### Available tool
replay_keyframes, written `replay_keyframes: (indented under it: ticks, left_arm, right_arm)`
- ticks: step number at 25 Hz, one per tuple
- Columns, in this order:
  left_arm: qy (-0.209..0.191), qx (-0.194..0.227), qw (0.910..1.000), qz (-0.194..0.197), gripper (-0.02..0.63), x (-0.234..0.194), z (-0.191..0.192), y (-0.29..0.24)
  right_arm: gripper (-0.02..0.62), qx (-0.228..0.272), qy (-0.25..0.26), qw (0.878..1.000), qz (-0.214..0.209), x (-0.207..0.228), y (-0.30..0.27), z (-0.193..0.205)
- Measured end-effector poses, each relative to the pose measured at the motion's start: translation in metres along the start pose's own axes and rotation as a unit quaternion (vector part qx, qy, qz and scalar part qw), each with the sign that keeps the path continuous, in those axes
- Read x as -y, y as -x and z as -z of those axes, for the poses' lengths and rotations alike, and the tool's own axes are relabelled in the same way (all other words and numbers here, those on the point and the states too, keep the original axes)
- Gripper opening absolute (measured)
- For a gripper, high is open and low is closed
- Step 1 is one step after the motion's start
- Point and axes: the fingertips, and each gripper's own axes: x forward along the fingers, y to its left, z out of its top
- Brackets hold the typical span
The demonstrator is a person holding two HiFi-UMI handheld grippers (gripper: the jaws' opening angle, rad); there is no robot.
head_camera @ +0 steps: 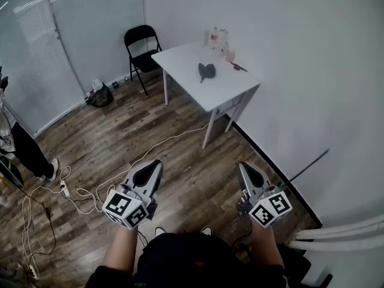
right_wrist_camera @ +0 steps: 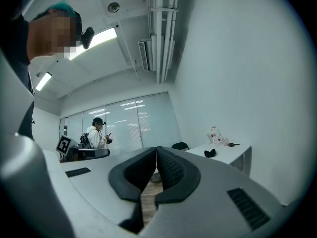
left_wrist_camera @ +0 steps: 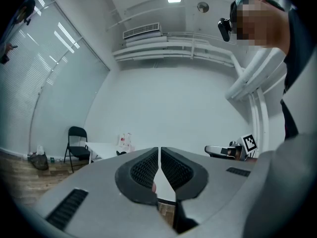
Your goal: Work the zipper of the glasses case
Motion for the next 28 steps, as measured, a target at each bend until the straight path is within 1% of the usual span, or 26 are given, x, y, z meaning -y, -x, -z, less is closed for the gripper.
replay_keyframes:
  ticks: [3, 7, 9, 11, 15, 21, 25, 28]
  left_arm:
    - [-0.008, -0.004, 0.9999, -0.005, 0.035, 0.006, 0.002, 0.001]
    - [-0.008, -0.006, 0.9999, -0.007, 0.035, 0.015, 0.007, -0.007]
    - [-0.007, -0.008, 0.9999, -0.007, 0.035, 0.021, 0.011, -0.017]
    - [-0.008, -0.008, 0.9999, -0.009, 0.035, 0.03, 0.013, -0.029]
    - [-0.018, -0.01, 0.9995, -0.026, 0.035, 0.046, 0.02, -0.053]
    - [-0.017, -0.01, 0.9987, -0.046, 0.035, 0.069, 0.034, -0.072]
    - [-0.014, -0.014, 0.9982, -0.057, 0.035, 0.074, 0.04, -0.077]
    - [-0.013, -0.013, 0.9981, -0.059, 0.035, 0.07, 0.04, -0.083]
  right_arm:
    - [0.021, -0.004, 0.007, 1.0, 0.002, 0.001, 0.003, 0.002]
    - [0.021, -0.005, 0.003, 1.0, 0.001, 0.014, 0.008, 0.003]
    - [0.021, -0.008, 0.004, 1.0, 0.001, 0.025, 0.012, 0.001]
    - [0.021, -0.013, 0.017, 1.0, 0.004, 0.039, 0.02, -0.001]
    - [0.021, -0.02, 0.037, 0.999, 0.007, 0.069, 0.035, -0.006]
    - [0.021, -0.026, 0.028, 0.999, -0.004, 0.109, 0.046, -0.001]
    - [0.021, -0.03, 0.012, 0.999, -0.015, 0.121, 0.045, 0.008]
    - [0.021, -0.032, 0.008, 0.999, -0.022, 0.124, 0.035, 0.012]
